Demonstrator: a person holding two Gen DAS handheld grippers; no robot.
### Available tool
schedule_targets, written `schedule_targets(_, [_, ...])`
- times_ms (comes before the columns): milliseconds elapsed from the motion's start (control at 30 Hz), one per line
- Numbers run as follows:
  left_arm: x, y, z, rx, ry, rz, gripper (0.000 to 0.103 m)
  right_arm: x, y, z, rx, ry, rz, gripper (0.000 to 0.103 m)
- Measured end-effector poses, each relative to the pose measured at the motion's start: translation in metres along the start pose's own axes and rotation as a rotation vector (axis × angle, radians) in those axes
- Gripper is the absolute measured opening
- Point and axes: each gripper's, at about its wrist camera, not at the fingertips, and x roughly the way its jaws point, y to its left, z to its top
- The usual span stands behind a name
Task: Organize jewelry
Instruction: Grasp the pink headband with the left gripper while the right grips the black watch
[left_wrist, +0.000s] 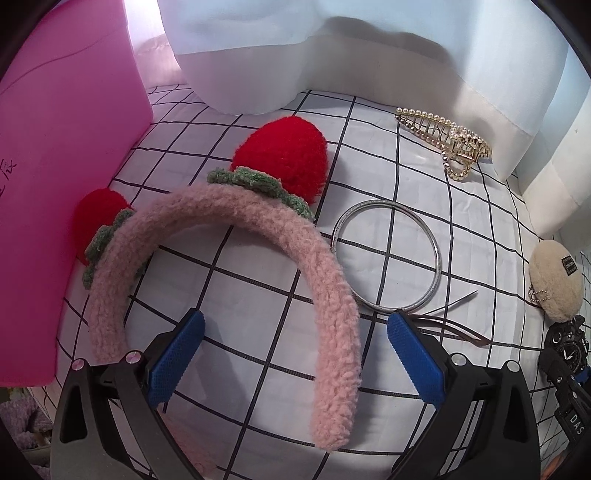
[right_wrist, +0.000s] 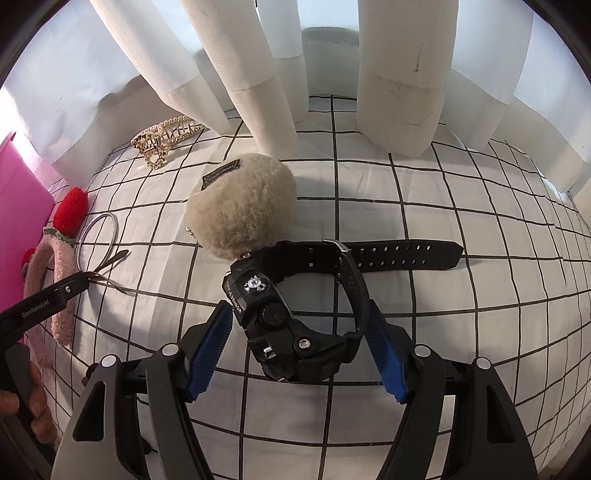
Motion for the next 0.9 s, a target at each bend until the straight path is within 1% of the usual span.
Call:
schedule_targets(100, [-0.001, 0.002, 0.000, -0.001, -0.020, 0.000, 0.097, 0.003, 0.006, 0.000, -0.028, -0.011, -0.023, 0.069])
schedule_targets(200, [-0.006, 0.000, -0.008, 0.002, -0.035, -0.001, 0.098, 0.002, 0.006, 0.000, -0.037, -0.016, -0.029, 0.069])
schedule_targets(267, [-0.007, 0.000, -0.011, 0.001, -0.042, -0.008, 0.096, 0.002, 0.006, 0.001, -0.040, -0.018, -0.032, 0.068])
schedule_targets(333, [-0.010, 0.003, -0.015, -0.004, -0.051, -0.011, 0.093, 0.001, 0.006, 0.001, -0.044, -0.024, -0.033, 0.065])
schedule_targets(400, [-0.013, 0.004, -0.018, -0.011, -0.060, -0.009, 0.085, 0.000, 0.005, 0.001, -0.048, -0.029, -0.034, 0.062])
schedule_targets(467, [-0.020, 0.013, -0.020, -0.013, -0.073, -0.009, 0.070, -0.001, 0.005, 0.001, -0.048, -0.033, -0.031, 0.062])
schedule_targets(500, [-0.022, 0.015, -0.022, -0.013, -0.075, -0.014, 0.066, -0.001, 0.004, 0.001, -0.046, -0.034, -0.028, 0.062])
schedule_targets(567, [-0.025, 0.017, -0.023, -0.010, -0.075, -0.023, 0.053, -0.003, 0.003, 0.000, -0.042, -0.034, -0.025, 0.062])
schedule_targets(600, [-0.027, 0.017, -0.023, -0.006, -0.074, -0.028, 0.050, -0.004, 0.002, -0.001, -0.038, -0.032, -0.021, 0.062])
schedule_targets(633, [-0.028, 0.016, -0.024, 0.002, -0.071, -0.035, 0.040, -0.006, 0.001, -0.002, -0.033, -0.030, -0.014, 0.062])
schedule_targets(667, [-0.029, 0.014, -0.025, 0.013, -0.069, -0.047, 0.027, -0.007, 0.000, -0.003, -0.028, -0.029, -0.007, 0.062])
schedule_targets(733, [-0.032, 0.008, -0.031, 0.028, -0.056, -0.084, 0.011, -0.007, 0.000, -0.004, -0.024, -0.030, 0.000, 0.062])
schedule_targets(833, [-0.037, 0.000, -0.040, 0.058, -0.057, -0.053, 0.010, -0.010, -0.002, -0.009, -0.013, -0.031, 0.014, 0.061])
schedule_targets(900, [-0.043, 0.000, -0.044, 0.068, -0.068, -0.050, 0.010, -0.013, -0.004, -0.014, -0.004, -0.031, 0.022, 0.061])
